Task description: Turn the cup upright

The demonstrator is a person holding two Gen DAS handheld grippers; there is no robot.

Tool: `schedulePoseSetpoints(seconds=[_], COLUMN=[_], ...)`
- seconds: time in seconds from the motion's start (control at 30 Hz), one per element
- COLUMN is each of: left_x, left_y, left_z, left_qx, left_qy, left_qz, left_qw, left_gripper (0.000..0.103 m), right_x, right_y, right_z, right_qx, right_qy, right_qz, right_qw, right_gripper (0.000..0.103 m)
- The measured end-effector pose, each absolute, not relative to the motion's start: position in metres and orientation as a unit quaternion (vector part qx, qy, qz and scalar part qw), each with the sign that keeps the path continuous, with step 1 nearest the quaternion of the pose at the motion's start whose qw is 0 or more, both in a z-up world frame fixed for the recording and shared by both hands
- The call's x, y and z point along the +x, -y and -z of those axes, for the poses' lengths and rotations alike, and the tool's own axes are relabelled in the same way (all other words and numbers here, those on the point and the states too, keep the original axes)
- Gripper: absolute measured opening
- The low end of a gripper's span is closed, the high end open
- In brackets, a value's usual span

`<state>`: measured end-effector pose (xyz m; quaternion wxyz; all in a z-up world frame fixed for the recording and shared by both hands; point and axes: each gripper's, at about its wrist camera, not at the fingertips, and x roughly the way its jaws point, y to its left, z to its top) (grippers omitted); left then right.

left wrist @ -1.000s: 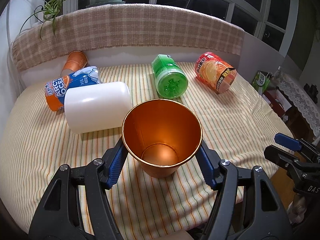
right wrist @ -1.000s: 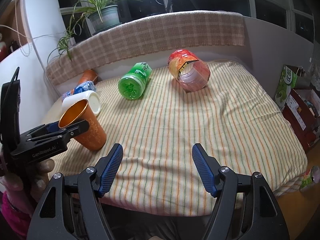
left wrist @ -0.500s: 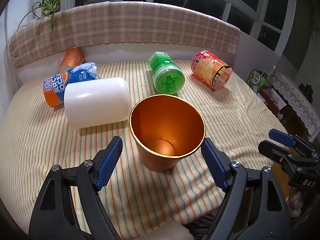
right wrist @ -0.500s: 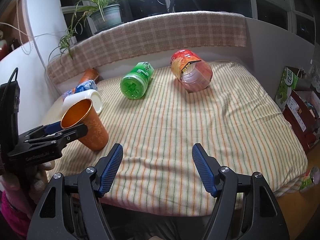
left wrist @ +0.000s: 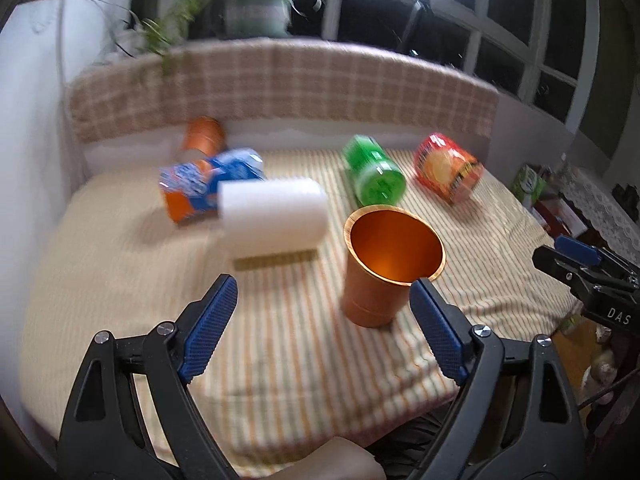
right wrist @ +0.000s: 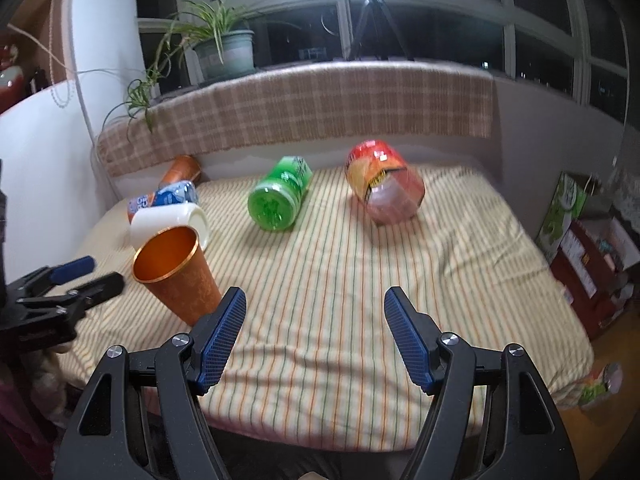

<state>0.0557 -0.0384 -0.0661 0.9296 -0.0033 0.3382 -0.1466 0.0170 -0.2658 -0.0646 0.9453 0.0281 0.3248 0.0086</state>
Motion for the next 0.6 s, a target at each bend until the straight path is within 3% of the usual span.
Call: schedulePoseSetpoints(seconds=[0.23,0.33,0.6], left_x=[0.026,0.014,-0.007], left_y=[0.019,0.015,0.021], left_z=[0.032,0.021,0.007], left_qx=[0.005,0.000,0.004], left_qy=[-0.253,-0.225,-0.187], left_qz=[0.080,0.070,0.059], left_qw=[0.964,0.972,0.981], left_gripper=[0.092,0.103,0.103], right_x=[0.013,0.009,0.003], right_y=[0.252,0.245,0.234], right_z=[0.049,0.042,0.032], right_qx=[0.002,-0.015,-0.031], right_qy=[-0.286,-0.265,-0.231], right_qz=[-0.005,-0.001,0.002], right_qw=[0.958,0.964,0.972], right_gripper=[0.075,0.079,0.080])
